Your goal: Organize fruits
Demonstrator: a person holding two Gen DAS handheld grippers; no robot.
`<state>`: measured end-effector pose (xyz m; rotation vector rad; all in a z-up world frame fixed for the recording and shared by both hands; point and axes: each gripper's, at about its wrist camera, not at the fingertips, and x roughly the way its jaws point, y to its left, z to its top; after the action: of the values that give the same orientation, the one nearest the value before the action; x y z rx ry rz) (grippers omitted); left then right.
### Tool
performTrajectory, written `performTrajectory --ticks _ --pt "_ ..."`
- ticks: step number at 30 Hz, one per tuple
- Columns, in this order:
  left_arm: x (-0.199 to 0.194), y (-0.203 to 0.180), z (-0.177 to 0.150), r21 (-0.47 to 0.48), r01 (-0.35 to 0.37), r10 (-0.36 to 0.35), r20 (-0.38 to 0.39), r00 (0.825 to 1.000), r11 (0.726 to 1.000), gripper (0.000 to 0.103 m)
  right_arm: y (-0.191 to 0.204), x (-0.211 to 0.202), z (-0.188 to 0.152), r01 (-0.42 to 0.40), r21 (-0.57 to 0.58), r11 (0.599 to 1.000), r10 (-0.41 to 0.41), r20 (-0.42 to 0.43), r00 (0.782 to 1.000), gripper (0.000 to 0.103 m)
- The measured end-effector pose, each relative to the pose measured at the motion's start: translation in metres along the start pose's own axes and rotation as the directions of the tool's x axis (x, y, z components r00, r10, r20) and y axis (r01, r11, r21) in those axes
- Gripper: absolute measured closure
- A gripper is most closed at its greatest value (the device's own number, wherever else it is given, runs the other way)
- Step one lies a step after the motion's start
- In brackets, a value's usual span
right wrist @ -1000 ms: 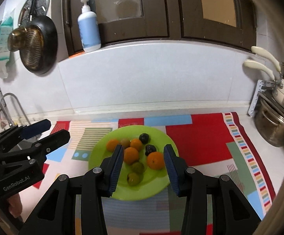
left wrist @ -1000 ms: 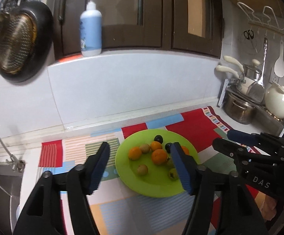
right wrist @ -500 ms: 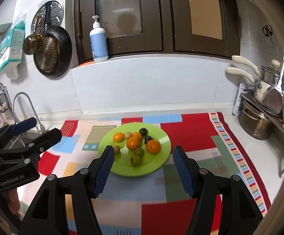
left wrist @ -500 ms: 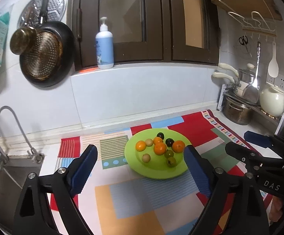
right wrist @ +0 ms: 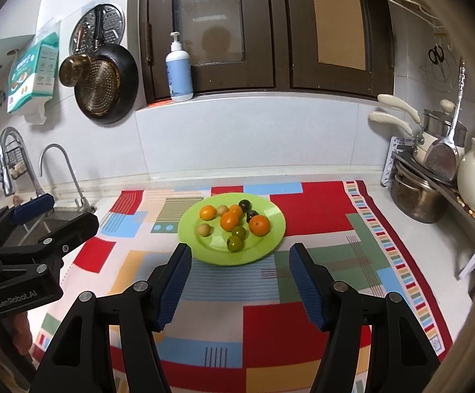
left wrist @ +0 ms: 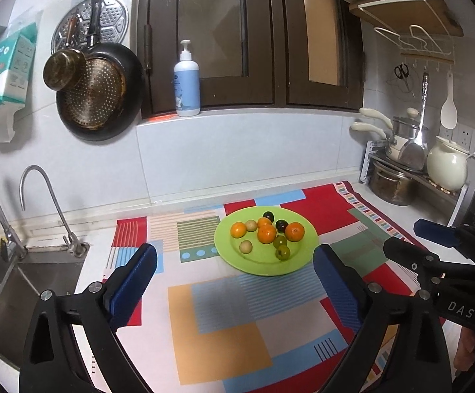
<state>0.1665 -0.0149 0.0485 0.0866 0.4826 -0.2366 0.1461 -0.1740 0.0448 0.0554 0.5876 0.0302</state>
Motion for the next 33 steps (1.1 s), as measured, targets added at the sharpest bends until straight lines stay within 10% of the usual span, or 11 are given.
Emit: performTrajectory --ticks 33 --pt "-0.034 0.009 -0.008 0.009 -0.033 0.033 0.054 0.998 0.999 0.000 0.019 -0.031 -0.008 -0.002 -0.012 1.000 0.002 0.029 1.000 0.040"
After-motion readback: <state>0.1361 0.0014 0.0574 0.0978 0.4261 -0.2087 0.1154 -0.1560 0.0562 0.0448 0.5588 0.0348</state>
